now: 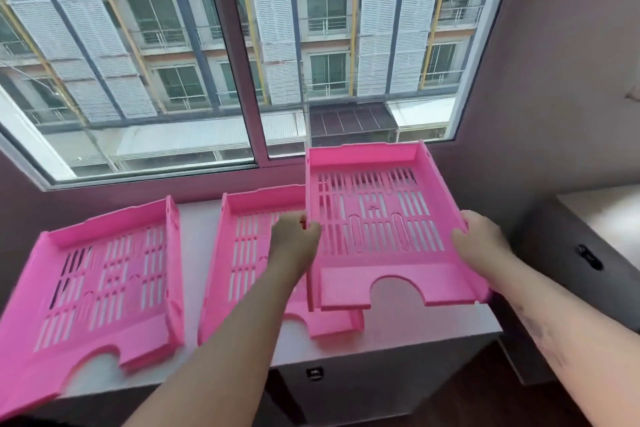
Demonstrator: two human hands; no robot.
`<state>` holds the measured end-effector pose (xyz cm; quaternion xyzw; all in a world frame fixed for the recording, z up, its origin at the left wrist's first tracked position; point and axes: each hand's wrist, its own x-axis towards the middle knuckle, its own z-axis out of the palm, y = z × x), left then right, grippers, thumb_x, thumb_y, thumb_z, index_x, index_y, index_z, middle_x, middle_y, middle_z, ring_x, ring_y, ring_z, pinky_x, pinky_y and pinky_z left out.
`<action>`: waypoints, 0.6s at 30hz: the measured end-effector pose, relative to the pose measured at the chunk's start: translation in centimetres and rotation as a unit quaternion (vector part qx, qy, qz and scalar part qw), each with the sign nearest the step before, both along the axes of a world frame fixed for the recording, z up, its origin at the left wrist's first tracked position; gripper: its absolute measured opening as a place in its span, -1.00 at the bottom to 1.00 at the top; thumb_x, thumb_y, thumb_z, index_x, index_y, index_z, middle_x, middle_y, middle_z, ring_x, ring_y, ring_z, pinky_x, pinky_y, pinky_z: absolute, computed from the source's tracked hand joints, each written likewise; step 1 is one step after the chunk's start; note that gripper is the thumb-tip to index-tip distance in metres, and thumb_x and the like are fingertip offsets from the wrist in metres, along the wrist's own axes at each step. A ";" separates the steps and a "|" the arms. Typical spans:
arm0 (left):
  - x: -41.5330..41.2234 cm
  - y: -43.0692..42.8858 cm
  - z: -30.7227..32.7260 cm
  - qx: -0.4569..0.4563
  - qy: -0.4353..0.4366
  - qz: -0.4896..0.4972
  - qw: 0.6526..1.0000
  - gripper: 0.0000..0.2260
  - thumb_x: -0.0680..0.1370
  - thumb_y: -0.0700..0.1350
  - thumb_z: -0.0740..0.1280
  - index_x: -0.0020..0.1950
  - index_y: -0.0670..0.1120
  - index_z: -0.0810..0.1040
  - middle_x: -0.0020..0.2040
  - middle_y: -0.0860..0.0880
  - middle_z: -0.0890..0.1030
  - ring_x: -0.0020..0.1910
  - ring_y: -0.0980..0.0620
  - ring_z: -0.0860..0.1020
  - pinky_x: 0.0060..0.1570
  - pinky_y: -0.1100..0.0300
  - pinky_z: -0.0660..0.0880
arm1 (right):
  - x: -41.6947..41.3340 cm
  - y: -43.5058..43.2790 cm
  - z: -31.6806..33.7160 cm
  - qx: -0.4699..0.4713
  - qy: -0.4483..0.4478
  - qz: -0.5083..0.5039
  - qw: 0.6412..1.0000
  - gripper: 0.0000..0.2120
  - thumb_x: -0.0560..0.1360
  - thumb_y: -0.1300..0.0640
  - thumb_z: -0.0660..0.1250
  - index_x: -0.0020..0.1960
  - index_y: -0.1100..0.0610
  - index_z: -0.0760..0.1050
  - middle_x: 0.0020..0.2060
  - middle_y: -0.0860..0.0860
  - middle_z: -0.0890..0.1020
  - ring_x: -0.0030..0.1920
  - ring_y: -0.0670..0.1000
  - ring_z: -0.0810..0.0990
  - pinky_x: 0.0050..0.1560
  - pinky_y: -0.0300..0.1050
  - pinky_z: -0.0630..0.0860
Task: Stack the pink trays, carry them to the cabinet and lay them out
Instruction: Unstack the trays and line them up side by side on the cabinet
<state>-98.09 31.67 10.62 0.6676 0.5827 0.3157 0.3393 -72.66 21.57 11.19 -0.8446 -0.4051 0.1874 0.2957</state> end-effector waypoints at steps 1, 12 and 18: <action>1.9 -0.5 -0.1 -0.007 0.003 -0.016 1.000 -0.68 0.51 -0.27 0.26 -0.39 -0.09 0.24 -0.44 -0.01 0.24 -0.45 0.02 0.17 -0.42 0.15 0.09 | 1.8 -1.0 0.0 0.005 -0.006 -0.011 1.000 -0.86 0.54 0.31 0.17 -0.07 0.13 0.47 -0.19 0.13 0.58 -0.20 0.17 0.51 -0.30 -0.10 0.35; 7.9 -4.1 -4.9 -0.050 0.186 -0.091 0.977 -0.60 0.66 -0.04 0.19 0.44 -0.20 0.40 0.46 -0.17 0.45 0.46 -0.14 0.39 0.42 -0.03 0.35 | 7.8 -5.2 -4.7 -0.034 0.044 -0.053 0.997 -0.72 0.55 0.32 0.17 0.17 0.20 0.56 -0.13 0.12 0.60 -0.14 0.15 0.54 -0.21 -0.09 0.41; 6.5 -5.4 -6.4 -0.058 0.101 -0.092 0.989 -0.39 0.66 -0.06 0.22 0.62 -0.12 -0.01 0.65 -0.04 -0.06 0.60 -0.03 0.06 0.48 0.10 0.11 | 7.2 -4.7 -6.7 -0.064 0.076 -0.039 0.994 -0.63 0.60 0.28 0.10 0.35 0.18 0.46 0.00 0.14 0.62 -0.08 0.15 0.56 -0.13 -0.06 0.46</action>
